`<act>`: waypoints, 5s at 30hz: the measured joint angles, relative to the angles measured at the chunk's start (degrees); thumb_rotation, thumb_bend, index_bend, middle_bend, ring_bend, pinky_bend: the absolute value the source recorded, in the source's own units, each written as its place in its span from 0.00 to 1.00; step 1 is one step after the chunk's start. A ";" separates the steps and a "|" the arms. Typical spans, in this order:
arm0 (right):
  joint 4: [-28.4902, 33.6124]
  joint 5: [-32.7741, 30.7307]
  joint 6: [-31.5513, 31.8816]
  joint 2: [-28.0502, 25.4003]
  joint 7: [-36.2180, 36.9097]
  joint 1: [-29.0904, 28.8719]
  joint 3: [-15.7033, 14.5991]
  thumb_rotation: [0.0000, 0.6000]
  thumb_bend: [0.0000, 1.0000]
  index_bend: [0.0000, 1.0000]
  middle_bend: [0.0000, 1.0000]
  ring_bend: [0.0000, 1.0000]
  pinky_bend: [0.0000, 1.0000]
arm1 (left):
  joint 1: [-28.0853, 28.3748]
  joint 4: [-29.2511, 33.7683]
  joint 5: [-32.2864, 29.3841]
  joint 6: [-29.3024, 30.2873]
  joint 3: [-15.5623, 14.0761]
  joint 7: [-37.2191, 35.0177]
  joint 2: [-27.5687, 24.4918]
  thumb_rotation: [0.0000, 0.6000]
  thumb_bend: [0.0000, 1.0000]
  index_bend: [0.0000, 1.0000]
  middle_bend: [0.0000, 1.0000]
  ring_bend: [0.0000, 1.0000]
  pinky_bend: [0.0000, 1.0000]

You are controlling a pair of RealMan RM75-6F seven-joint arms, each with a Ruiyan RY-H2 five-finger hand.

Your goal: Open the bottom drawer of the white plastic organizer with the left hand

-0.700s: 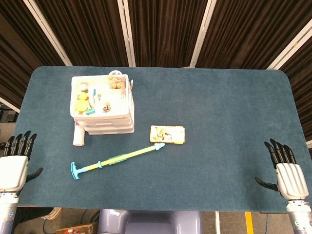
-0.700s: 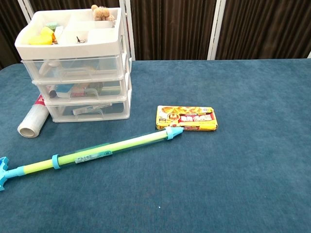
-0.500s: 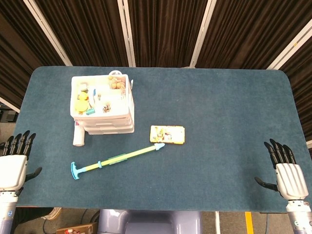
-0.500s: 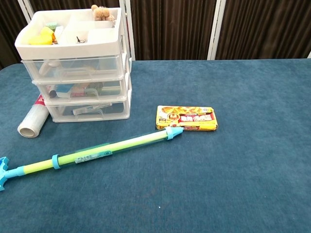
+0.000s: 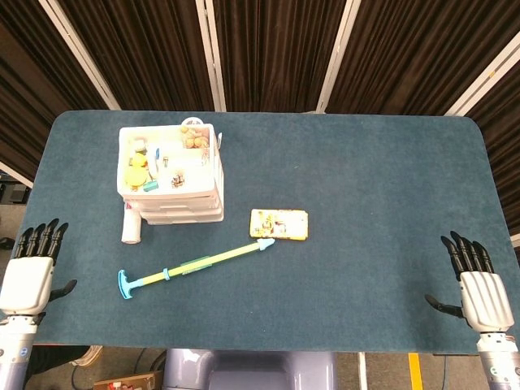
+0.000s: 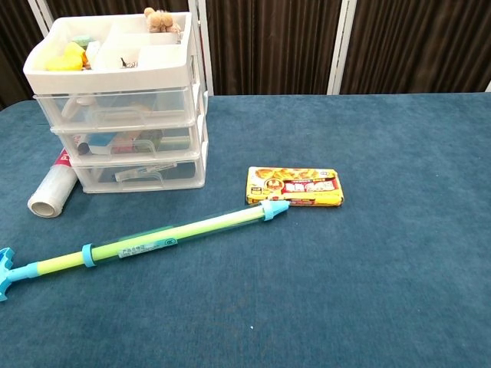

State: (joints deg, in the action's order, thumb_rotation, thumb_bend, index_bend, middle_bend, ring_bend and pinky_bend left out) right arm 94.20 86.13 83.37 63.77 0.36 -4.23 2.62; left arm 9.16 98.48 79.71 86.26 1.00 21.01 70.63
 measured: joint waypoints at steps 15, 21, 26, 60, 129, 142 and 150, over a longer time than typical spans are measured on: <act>0.37 0.82 0.66 -0.23 0.08 0.31 -0.31 1.00 0.09 0.00 0.00 0.00 0.00 | 4.68 8.49 -7.14 -11.10 3.40 -3.66 5.02 1.00 0.65 0.08 0.96 0.87 0.86; 0.13 1.10 0.66 -0.19 -0.09 0.25 -0.37 1.00 0.09 0.00 0.00 0.00 0.00 | 8.26 13.02 -17.25 -16.70 5.98 -3.64 8.64 1.00 0.63 0.07 0.98 0.88 0.87; 0.04 1.40 0.76 -0.19 -0.03 0.23 -0.42 1.00 0.09 0.00 0.00 0.00 0.00 | 11.24 15.86 -25.81 -20.07 8.73 -3.81 11.19 1.00 0.63 0.02 0.98 0.88 0.87; 0.36 1.72 0.74 -0.57 1.62 0.14 -0.45 1.00 0.09 0.00 0.00 0.00 0.00 | 25.29 7.35 -60.23 -20.80 21.91 -8.43 24.69 1.00 0.63 0.00 0.98 0.88 0.87; 0.84 1.21 0.38 -0.80 2.95 -0.10 -0.25 1.00 0.09 0.00 0.00 0.00 0.00 | 26.32 1.59 -68.66 -28.78 25.15 -18.62 24.49 1.00 0.63 0.06 0.98 0.89 0.87; 0.88 0.96 0.20 -0.84 3.26 -0.13 -0.18 1.00 0.09 0.00 0.00 0.00 0.00 | 27.46 -4.18 -69.16 -31.60 27.09 -21.26 25.35 1.00 0.63 0.04 0.98 0.89 0.88; 0.87 1.05 0.16 -0.90 3.40 -0.15 -0.22 1.00 0.09 0.00 0.00 0.00 0.00 | 29.40 -6.25 -71.75 -33.52 27.94 -21.55 26.43 1.00 0.63 0.07 0.99 0.89 0.88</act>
State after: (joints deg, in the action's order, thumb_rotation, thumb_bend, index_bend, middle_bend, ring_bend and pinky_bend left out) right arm 95.07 87.18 83.52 62.86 3.75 -4.39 2.40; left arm 38.57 92.23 7.96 52.74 28.94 -0.54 97.06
